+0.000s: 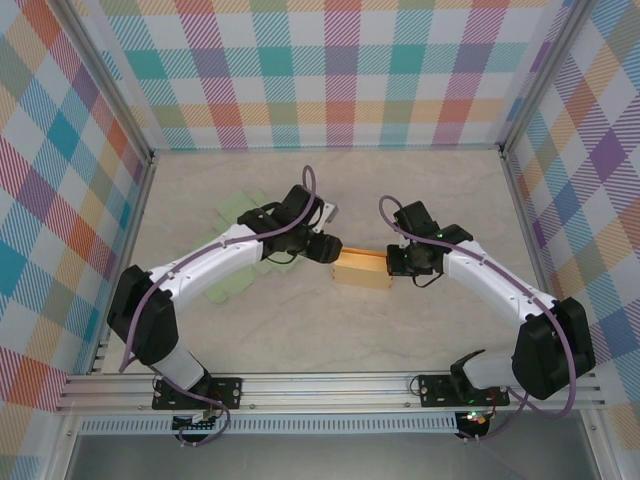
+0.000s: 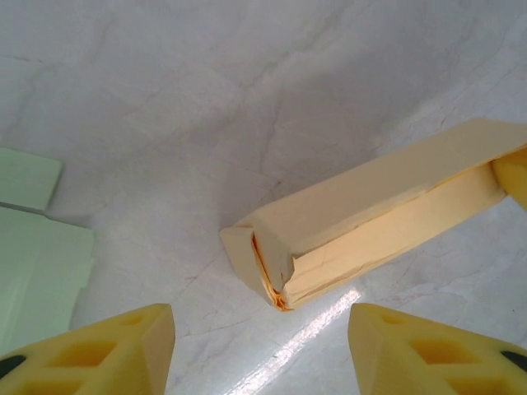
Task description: Fold the paper box
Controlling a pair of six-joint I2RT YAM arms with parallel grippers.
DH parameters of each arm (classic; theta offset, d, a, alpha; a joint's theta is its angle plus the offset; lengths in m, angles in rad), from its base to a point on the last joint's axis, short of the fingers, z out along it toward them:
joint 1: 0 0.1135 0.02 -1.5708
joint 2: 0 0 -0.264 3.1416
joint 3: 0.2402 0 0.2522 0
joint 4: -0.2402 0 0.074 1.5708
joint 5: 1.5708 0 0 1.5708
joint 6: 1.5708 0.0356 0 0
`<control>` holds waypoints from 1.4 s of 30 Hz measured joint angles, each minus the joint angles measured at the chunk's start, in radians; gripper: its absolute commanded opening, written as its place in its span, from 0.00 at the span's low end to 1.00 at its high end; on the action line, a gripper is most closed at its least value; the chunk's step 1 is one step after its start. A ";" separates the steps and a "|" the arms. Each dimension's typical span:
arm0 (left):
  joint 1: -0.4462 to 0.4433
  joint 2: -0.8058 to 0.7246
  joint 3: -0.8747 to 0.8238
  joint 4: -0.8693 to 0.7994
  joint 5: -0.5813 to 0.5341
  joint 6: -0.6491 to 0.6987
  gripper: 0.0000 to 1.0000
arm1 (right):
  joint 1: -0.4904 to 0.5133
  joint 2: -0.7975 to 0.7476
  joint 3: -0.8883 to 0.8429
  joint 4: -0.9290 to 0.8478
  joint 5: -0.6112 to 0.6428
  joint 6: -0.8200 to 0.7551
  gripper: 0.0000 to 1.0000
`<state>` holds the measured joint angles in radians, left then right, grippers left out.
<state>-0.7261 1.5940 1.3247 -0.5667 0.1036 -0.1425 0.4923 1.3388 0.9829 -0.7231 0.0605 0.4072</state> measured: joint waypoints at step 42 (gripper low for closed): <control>-0.157 0.099 -0.269 0.591 -0.350 -0.192 0.59 | 0.003 -0.089 -0.006 0.021 0.002 0.082 0.62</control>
<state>-0.8833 1.6932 1.0561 0.0238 -0.2462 -0.3340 0.4953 1.2499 0.9771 -0.7021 0.0628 0.4889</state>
